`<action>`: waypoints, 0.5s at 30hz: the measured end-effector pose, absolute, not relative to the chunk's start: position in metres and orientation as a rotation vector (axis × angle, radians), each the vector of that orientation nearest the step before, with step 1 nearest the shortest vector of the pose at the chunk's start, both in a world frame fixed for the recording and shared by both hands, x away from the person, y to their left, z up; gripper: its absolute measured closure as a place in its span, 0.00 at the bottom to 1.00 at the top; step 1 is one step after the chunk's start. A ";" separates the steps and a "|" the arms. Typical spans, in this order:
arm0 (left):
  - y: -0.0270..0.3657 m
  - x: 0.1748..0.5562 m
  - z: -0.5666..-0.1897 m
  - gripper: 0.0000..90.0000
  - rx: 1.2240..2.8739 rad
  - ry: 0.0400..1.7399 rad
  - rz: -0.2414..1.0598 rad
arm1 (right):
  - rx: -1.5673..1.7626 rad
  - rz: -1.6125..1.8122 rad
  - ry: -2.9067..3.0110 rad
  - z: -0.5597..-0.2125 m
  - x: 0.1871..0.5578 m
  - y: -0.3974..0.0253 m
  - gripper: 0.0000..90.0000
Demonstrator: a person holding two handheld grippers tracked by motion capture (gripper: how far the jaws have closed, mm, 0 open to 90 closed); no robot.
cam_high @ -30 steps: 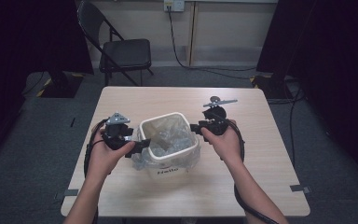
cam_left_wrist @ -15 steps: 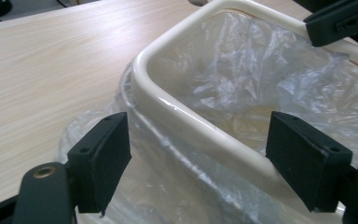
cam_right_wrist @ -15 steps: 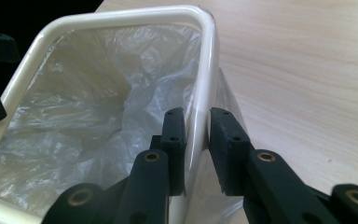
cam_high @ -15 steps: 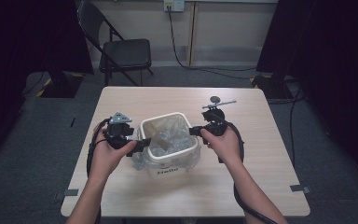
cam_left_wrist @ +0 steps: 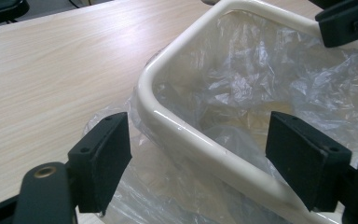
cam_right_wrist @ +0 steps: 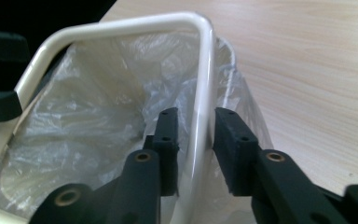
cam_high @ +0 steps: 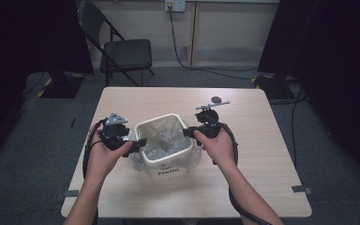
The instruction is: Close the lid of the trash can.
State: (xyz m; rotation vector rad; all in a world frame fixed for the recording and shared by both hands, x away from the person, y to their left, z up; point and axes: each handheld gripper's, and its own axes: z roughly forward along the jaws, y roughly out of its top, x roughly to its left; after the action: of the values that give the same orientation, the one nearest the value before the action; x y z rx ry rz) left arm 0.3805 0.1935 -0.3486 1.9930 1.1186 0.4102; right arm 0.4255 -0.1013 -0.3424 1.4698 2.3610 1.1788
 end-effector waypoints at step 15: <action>0.194 0.382 -0.350 0.29 2.021 1.138 0.438 | 1.450 1.201 2.369 -0.335 0.423 -0.113 0.92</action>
State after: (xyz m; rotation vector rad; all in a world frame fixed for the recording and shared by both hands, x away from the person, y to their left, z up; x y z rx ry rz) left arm 0.3820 0.1942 -0.3496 2.0206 1.1376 0.4382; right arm 0.4232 -0.1131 -0.3352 1.4499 2.3689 1.2006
